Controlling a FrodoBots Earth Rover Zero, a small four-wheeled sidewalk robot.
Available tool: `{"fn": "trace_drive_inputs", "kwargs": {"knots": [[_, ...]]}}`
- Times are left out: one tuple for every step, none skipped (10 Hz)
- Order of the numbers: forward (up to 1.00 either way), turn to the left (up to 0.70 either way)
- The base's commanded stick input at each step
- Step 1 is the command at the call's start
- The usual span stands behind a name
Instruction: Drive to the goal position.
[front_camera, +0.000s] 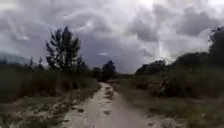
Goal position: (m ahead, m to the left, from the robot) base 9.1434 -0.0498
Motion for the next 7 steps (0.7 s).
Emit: {"fn": "trace_drive_inputs", "kwargs": {"knots": [[0.85, 0.00], [0.85, 0.00], [0.85, 0.14], [0.85, 0.27], [0.85, 0.31], [0.85, 0.00], [0.85, 0.00]]}}
